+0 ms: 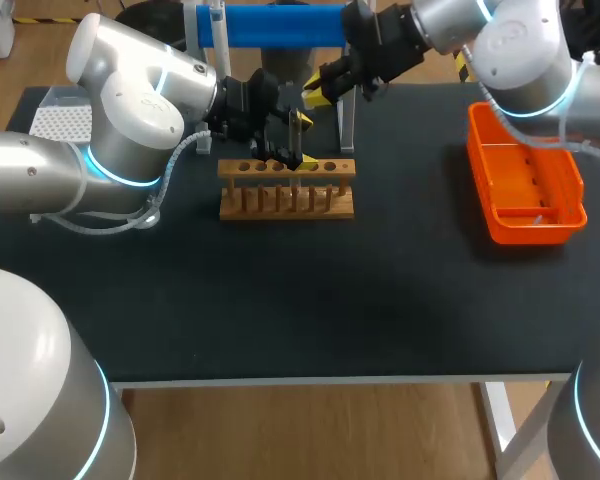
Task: Invert the test tube, pick up the pipette, mount the tip to pipette, aspirate from beaker and dispense into the tube, eject the tip, return the pipette, and cap with the stopper.
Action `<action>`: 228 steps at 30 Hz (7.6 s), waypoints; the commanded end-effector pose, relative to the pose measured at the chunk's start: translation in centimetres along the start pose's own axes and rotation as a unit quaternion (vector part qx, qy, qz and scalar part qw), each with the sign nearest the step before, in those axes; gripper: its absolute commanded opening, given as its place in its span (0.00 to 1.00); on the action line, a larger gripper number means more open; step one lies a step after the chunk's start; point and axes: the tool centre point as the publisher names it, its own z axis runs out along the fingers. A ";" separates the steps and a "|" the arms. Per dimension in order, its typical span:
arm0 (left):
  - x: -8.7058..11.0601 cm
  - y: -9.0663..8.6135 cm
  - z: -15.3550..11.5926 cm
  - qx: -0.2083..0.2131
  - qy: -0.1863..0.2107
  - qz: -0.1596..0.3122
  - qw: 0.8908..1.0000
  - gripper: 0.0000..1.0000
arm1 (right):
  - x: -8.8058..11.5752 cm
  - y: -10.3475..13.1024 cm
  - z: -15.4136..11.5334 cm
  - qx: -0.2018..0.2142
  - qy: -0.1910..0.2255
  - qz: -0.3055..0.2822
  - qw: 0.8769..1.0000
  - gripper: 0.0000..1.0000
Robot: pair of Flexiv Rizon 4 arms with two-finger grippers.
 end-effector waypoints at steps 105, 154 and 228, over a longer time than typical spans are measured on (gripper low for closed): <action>-0.1 0.0 -0.1 -0.001 0.002 0.000 1.000 1.00 | -0.7 -0.4 2.7 -0.006 0.006 0.004 1.000 0.00; -0.1 0.0 -0.1 -0.001 0.002 0.000 1.000 1.00 | -1.2 -0.4 2.7 -0.007 0.003 0.006 1.000 0.00; -0.1 0.0 -0.1 -0.001 0.002 0.000 1.000 1.00 | -0.1 -2.6 0.7 -0.120 -0.014 -0.010 0.993 0.44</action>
